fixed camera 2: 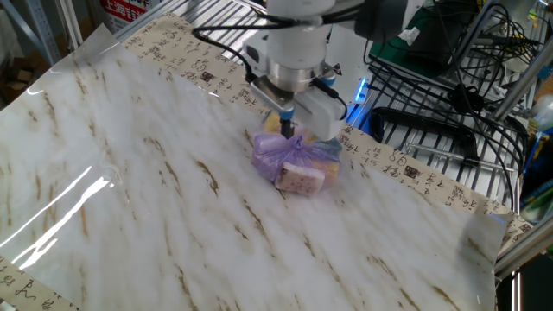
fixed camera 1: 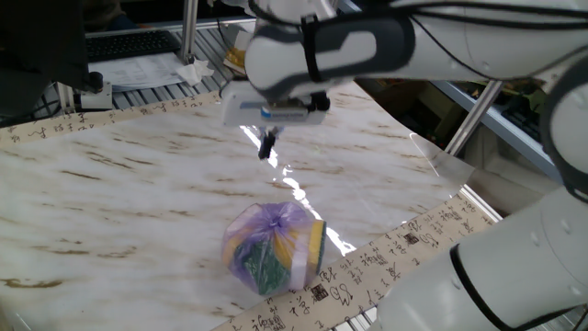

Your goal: Pick up a bag of things

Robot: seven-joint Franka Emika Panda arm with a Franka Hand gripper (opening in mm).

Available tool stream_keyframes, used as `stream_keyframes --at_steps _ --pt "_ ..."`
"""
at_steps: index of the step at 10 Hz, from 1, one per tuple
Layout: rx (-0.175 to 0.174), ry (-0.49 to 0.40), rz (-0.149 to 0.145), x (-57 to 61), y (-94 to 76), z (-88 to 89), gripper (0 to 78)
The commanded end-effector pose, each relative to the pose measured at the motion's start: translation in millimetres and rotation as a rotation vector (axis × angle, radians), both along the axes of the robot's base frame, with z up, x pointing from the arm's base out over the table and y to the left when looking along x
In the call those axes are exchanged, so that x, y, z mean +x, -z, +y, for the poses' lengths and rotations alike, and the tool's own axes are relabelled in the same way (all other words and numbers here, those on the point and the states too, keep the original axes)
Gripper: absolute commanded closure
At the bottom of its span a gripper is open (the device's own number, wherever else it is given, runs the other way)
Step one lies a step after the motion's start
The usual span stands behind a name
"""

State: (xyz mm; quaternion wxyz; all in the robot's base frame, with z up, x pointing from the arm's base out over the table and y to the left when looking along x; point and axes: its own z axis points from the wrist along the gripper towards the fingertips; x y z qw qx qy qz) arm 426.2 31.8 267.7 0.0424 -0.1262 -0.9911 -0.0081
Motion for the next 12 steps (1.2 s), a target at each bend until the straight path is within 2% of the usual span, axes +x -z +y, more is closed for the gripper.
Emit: stream_keyframes --at_steps 1,3,12 --pt "0.004 -0.043 -0.014 -28.9 25.9 -0.8 77.6" --pt "0.005 -0.065 -0.018 -38.4 34.9 -4.9 77.6" --pt "0.010 -0.068 -0.033 -83.7 57.7 -0.5 77.6"
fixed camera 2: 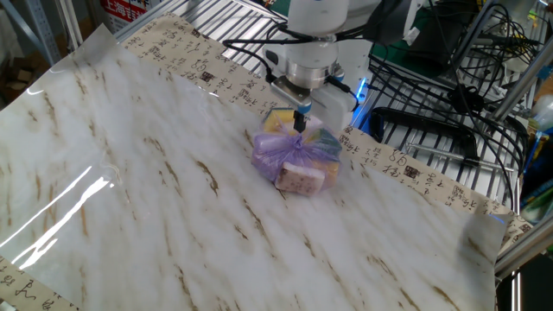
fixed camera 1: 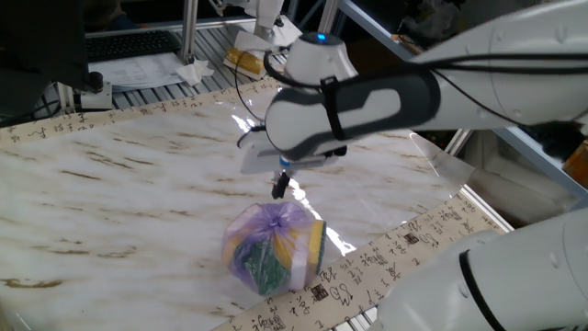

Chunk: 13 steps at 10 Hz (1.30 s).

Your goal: Pick up a bag of things

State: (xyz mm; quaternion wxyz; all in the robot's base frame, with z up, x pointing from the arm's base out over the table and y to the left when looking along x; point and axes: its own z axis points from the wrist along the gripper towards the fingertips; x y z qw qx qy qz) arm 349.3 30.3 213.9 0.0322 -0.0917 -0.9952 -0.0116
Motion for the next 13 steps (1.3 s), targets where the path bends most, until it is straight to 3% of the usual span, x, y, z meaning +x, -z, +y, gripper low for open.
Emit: stream_keyframes --at_steps 1,8,11,13 --pt "0.003 0.001 -0.017 -8.7 6.2 1.2 77.6" --pt "0.003 0.017 -0.045 -10.4 22.7 3.6 77.6" --pt "0.003 0.017 -0.045 -10.1 25.1 3.6 77.6" --pt "-0.002 0.025 -0.071 -9.3 31.9 4.1 77.6"
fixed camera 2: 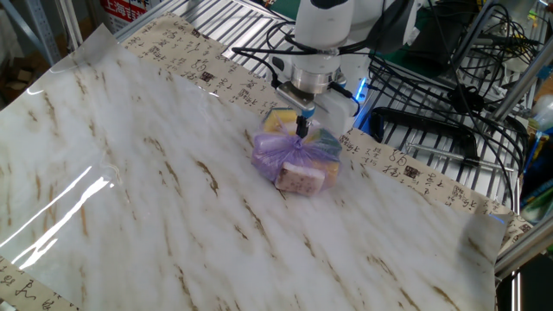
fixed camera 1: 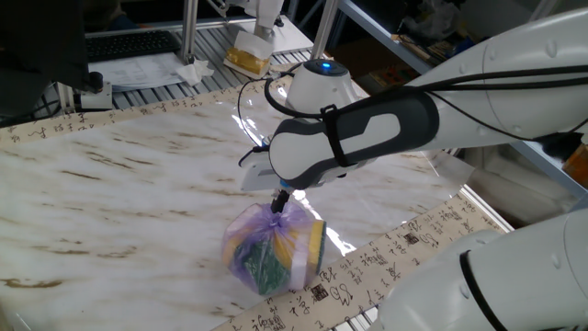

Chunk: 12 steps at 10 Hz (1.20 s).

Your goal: Pick up a bag of things

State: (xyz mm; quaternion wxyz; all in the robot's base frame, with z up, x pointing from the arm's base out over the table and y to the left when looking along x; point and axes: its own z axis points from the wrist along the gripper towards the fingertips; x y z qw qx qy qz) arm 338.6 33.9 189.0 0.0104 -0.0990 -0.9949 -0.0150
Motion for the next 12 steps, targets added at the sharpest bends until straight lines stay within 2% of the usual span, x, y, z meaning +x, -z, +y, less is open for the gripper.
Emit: stream_keyframes --at_steps 1,8,9,12 --pt "-0.004 0.011 -0.027 1.6 7.4 0.0 77.6" --pt "-0.006 0.014 -0.026 2.3 8.8 -3.1 77.6" --pt "-0.006 0.014 -0.026 2.3 8.8 -3.1 0.1" --pt "-0.006 0.014 -0.026 2.3 8.8 -3.1 0.1"
